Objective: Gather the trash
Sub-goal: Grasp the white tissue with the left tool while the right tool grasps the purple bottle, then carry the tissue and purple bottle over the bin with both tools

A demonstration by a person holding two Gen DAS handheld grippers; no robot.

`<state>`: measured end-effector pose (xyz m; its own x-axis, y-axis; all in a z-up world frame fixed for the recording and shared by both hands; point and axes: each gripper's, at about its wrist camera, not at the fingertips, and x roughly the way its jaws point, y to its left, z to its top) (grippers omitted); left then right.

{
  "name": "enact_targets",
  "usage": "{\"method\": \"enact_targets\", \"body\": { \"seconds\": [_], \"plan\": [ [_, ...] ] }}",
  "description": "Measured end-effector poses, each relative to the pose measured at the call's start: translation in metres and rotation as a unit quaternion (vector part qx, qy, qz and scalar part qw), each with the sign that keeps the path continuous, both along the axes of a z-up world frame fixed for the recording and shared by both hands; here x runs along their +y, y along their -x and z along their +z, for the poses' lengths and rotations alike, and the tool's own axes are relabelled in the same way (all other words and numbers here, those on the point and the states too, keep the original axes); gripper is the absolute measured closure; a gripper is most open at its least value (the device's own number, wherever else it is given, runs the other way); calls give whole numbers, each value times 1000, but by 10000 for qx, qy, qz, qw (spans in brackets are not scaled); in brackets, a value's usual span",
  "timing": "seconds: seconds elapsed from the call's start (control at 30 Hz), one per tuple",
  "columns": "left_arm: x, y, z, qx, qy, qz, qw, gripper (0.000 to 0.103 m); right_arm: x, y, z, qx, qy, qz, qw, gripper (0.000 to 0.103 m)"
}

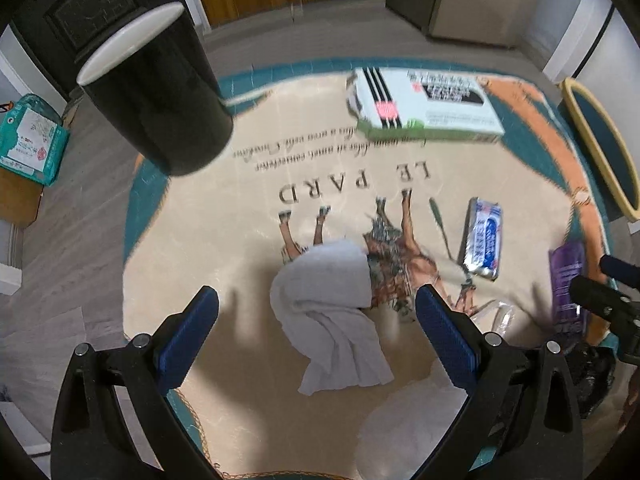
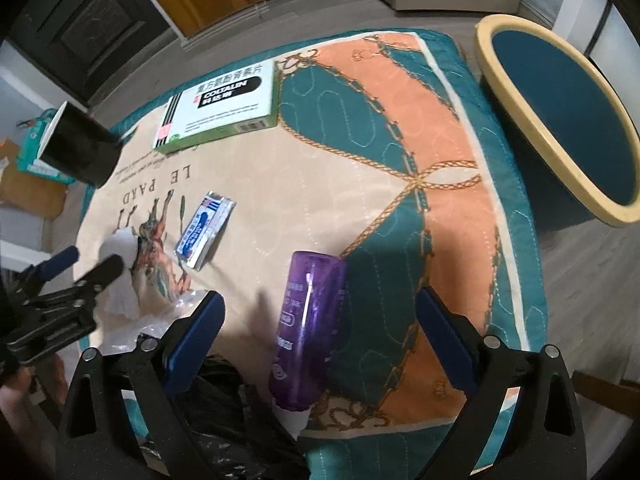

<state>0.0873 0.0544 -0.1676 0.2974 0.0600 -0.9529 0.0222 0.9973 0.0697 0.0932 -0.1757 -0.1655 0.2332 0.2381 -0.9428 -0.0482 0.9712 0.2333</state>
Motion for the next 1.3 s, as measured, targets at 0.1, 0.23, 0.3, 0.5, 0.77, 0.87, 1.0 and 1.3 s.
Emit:
{"method": "enact_targets", "body": {
  "seconds": [0.1, 0.23, 0.3, 0.5, 0.77, 0.87, 1.0, 1.3],
  "plan": [
    [-3, -2, -4, 94, 70, -22, 9999, 6, 0, -1, -1, 40, -46, 22, 10000, 9],
    [-5, -4, -9, 212, 43, -33, 9998, 6, 3, -1, -9, 181, 5, 146, 9997, 18],
    [-5, -7, -12, 243, 17, -18, 9997, 7, 6, -2, -13, 233, 41, 222, 9995, 28],
    [-6, -10, -20, 441, 155, -72, 9989, 30, 17, -1, -20, 232, 256, 524, 9980, 43],
    [-13, -10, -16, 379, 183, -368, 9984, 75, 27, -2, -16, 30, 448, 781, 9959, 64],
    [-19, -15, -10, 250, 166, -382, 9988, 85, 21, -5, -4, -185, 400, 727, 9964, 65],
    [-19, -16, 15, -327, 95, -310, 9989, 87, 10, -11, 17, -530, 345, 595, 9962, 66],
    [-32, -14, 82, -1518, 106, -479, 9872, 87, -14, -14, 81, -1603, 340, 375, 9858, 69]
  ]
}}
